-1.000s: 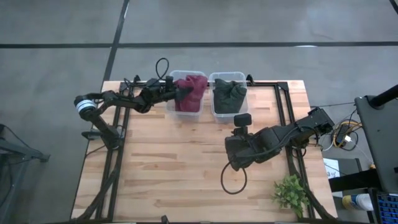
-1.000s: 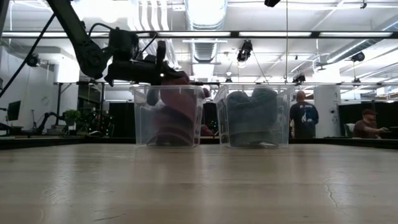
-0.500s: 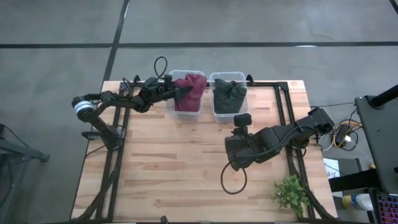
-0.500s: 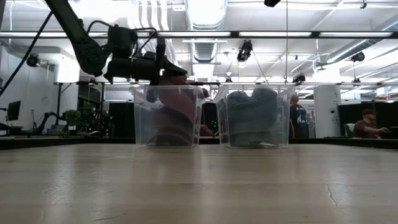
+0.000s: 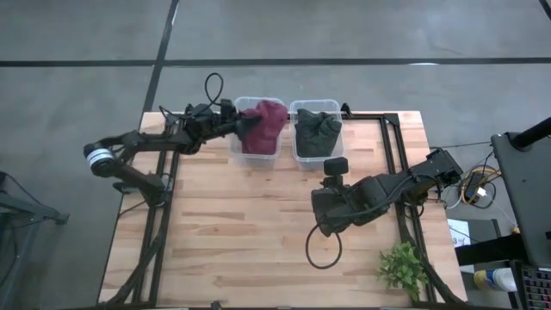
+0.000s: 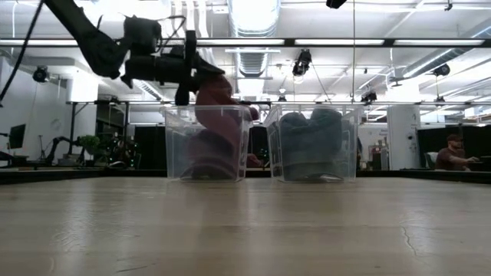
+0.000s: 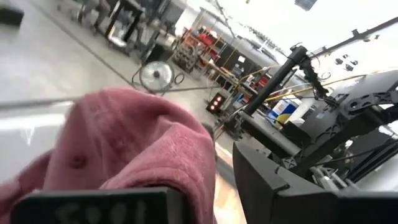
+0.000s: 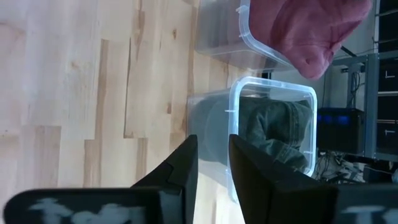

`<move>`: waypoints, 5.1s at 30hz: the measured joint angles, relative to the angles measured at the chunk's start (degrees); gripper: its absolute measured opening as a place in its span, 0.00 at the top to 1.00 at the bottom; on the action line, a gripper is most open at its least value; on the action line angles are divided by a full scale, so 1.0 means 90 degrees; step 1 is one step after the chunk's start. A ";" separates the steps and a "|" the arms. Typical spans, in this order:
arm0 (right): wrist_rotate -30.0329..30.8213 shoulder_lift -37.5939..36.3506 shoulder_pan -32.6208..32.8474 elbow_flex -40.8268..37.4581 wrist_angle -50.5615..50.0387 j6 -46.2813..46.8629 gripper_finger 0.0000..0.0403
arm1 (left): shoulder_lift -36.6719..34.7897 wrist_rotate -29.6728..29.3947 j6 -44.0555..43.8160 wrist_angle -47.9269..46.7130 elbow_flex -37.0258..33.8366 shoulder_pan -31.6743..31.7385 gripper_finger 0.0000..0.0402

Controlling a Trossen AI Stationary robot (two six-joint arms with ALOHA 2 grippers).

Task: Pick & Place hat
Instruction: Put the red cap into the left transparent bin

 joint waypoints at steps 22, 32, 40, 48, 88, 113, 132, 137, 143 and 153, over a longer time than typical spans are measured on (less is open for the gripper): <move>-0.0005 0.0000 0.0000 0.0000 0.0007 -0.0010 0.78 | -0.1296 -0.0758 0.0430 -0.2015 -0.0022 0.0044 0.78; -0.0164 0.0000 0.0000 0.0000 0.0007 -0.0005 0.79 | -0.1349 -0.1525 0.1200 -0.2030 0.0170 0.0151 0.78; -0.0168 0.0000 0.0000 0.0000 0.0007 0.0044 0.77 | -0.1344 -0.1527 0.1246 -0.2866 0.0176 0.0126 0.78; -0.0166 0.0000 0.0000 0.0000 0.0008 0.0064 0.78 | -0.1395 -0.1520 0.1273 -0.3068 0.0247 0.0119 0.78; -0.0163 0.0000 0.0002 0.0000 0.0019 0.0165 0.77 | -0.2577 -0.1940 0.0768 -0.3063 0.0376 0.0127 0.34; -0.0126 0.0000 0.0000 0.0000 0.0024 0.0124 0.76 | -0.1439 -0.1066 -0.0392 -0.2907 0.1246 -0.0306 0.34; -0.0142 0.0000 0.0000 0.0000 0.0034 0.0126 0.75 | -0.1510 -0.1059 -0.0491 -0.4243 0.0809 -0.0294 0.34; -0.0146 0.0000 0.0000 0.0000 0.0032 0.0110 0.76 | -0.2065 -0.1135 -0.0315 -0.5150 0.0809 -0.0291 0.34; -0.0151 0.0000 0.0000 0.0000 0.0024 -0.0018 0.77 | -0.2672 -0.1455 -0.0320 -0.5686 0.0805 -0.0294 0.34; -0.0144 0.0000 0.0000 0.0000 0.0027 -0.0022 0.75 | -0.2717 -0.1442 -0.0055 -0.3272 0.1385 -0.0706 0.34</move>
